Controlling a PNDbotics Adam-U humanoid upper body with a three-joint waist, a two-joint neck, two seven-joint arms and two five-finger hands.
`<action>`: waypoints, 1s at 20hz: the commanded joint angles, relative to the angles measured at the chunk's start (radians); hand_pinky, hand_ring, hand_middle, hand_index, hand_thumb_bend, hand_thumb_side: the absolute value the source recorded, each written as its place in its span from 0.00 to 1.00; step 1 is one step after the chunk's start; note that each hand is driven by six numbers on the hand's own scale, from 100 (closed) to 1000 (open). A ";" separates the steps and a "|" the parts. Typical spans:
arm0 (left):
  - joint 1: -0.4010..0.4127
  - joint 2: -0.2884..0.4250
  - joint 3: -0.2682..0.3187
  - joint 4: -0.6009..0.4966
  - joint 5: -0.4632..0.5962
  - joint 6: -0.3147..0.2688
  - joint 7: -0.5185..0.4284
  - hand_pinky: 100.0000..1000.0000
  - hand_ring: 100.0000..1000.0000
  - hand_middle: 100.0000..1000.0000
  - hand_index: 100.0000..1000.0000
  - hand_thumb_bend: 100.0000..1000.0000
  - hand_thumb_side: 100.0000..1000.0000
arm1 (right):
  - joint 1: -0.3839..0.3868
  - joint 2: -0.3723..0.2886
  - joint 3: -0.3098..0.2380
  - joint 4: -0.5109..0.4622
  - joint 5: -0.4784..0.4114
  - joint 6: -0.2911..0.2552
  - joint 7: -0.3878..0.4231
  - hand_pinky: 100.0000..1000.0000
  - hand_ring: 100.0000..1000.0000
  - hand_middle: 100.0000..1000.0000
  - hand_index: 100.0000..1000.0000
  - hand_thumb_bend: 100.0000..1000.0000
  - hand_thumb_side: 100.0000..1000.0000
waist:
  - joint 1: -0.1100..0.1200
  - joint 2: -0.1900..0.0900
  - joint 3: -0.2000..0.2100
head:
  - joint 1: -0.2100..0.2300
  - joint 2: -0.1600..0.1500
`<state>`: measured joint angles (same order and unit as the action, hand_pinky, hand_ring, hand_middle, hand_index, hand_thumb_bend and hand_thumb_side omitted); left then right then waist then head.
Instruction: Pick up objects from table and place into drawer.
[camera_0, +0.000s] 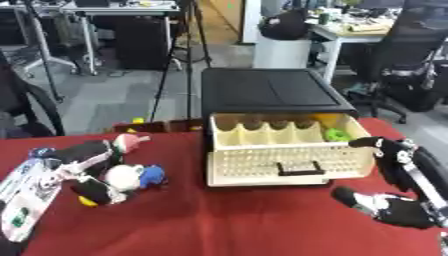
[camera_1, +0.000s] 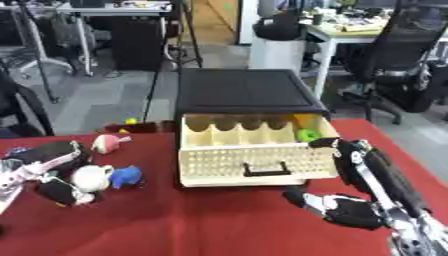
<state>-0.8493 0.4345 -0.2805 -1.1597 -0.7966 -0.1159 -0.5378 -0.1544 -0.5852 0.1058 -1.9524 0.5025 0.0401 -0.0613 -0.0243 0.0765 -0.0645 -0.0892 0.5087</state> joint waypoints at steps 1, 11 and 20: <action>-0.050 0.014 0.012 -0.022 0.006 0.008 0.005 0.31 0.21 0.29 0.49 0.42 0.27 | -0.014 -0.026 -0.001 -0.006 -0.008 -0.003 0.005 0.00 0.00 0.08 0.75 0.78 0.78 | 0.001 -0.014 -0.007 | 0.001 0.009; -0.156 -0.059 0.055 -0.005 -0.030 0.049 0.128 0.32 0.21 0.29 0.49 0.42 0.23 | -0.047 -0.027 0.015 -0.016 -0.016 -0.012 0.021 0.00 0.00 0.07 0.75 0.78 0.78 | 0.004 -0.002 -0.056 | 0.028 -0.005; -0.197 -0.115 0.063 0.048 -0.035 0.065 0.238 0.32 0.20 0.29 0.48 0.39 0.23 | -0.074 -0.027 0.023 -0.023 -0.019 -0.016 0.033 0.00 0.00 0.07 0.75 0.78 0.78 | 0.009 0.022 -0.093 | 0.042 -0.026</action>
<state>-1.0175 0.3104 -0.2278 -1.1047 -0.8282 -0.0502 -0.3122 -0.2153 -0.5855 0.1356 -1.9541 0.4953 0.0245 -0.0306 -0.0135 0.1099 -0.1571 -0.0498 0.4923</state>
